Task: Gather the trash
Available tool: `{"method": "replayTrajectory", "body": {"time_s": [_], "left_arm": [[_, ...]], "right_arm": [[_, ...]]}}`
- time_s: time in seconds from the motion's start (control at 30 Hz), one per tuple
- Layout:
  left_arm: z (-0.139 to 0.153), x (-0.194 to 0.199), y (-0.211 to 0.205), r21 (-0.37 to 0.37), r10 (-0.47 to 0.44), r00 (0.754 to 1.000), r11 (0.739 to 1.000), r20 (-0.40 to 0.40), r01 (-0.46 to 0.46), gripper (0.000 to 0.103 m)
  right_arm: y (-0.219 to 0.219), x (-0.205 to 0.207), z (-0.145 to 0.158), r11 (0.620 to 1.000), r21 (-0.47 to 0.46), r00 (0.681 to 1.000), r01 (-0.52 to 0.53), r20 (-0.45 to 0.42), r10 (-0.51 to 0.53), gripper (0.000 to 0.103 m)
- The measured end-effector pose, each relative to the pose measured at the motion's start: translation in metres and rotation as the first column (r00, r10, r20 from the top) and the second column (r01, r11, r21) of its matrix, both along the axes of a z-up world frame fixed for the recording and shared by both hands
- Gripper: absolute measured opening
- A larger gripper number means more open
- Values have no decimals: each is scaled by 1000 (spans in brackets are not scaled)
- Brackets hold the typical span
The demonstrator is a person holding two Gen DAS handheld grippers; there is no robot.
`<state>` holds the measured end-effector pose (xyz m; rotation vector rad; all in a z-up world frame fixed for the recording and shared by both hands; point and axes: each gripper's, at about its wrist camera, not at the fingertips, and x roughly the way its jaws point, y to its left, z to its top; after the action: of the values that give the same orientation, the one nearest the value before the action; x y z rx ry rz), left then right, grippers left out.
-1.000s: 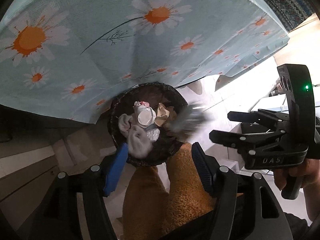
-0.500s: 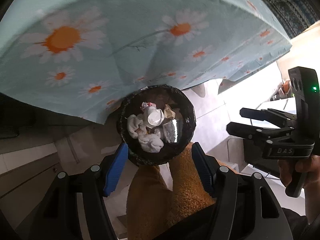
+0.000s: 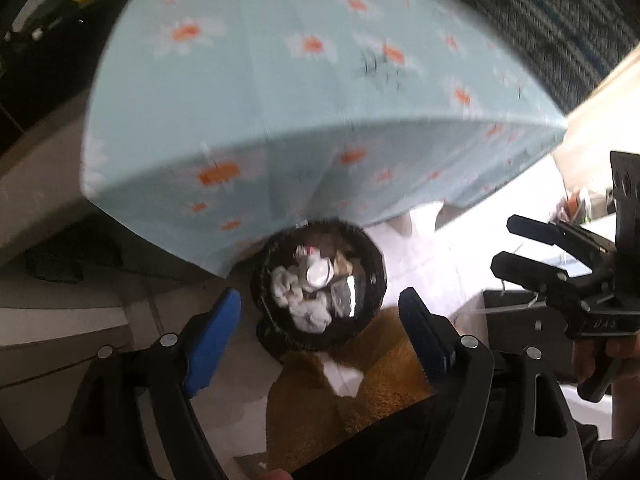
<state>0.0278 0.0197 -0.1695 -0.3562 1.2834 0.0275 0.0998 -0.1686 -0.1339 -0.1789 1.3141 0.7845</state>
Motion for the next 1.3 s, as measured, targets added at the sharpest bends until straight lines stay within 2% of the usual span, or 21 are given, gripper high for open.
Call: {"method": "replayTrajectory", "body": {"time_s": [0.13, 0.27, 0.3, 0.33, 0.37, 0.47, 0.57, 0.73, 0.83, 0.9, 1.3], "left_arm": [[25, 4, 2, 43, 47, 998, 998, 52, -49, 79], [49, 9, 2, 49, 102, 992, 993, 76, -106, 80], [54, 10, 0, 52, 108, 991, 992, 83, -113, 81], [59, 10, -2, 63, 112, 989, 991, 96, -118, 86], [66, 10, -5, 78, 113, 987, 989, 113, -122, 91], [86, 14, -16, 99, 124, 980, 985, 153, -141, 92], [102, 17, -24, 81, 129, 973, 986, 190, -146, 94], [126, 22, -38, 140, 157, 959, 971, 234, -193, 96], [136, 24, -47, 143, 166, 952, 968, 256, -207, 96], [140, 27, -53, 170, 165, 952, 962, 258, -213, 96], [155, 44, -78, 191, 153, 945, 958, 289, -214, 96]], "right_arm": [[3, 9, 29, 999, 32, 998, -38, 55, 36, 83], [-1, 23, 53, 996, 68, 993, -65, 108, 57, 84], [-3, 24, 58, 995, 78, 992, -66, 115, 56, 85], [-7, 28, 66, 993, 96, 991, -64, 125, 52, 87], [-9, 30, 70, 992, 110, 991, -61, 121, 47, 88], [-16, 41, 84, 981, 190, 997, -41, 66, 29, 88], [-21, 43, 101, 974, 220, 994, -63, 98, 42, 91], [-34, 48, 123, 967, 236, 986, -95, 157, 59, 97], [-45, 55, 129, 967, 240, 981, -91, 191, 45, 98], [-53, 65, 129, 968, 238, 980, -80, 194, 34, 98], [-83, 88, 131, 970, 234, 977, -61, 212, 11, 98]]}}
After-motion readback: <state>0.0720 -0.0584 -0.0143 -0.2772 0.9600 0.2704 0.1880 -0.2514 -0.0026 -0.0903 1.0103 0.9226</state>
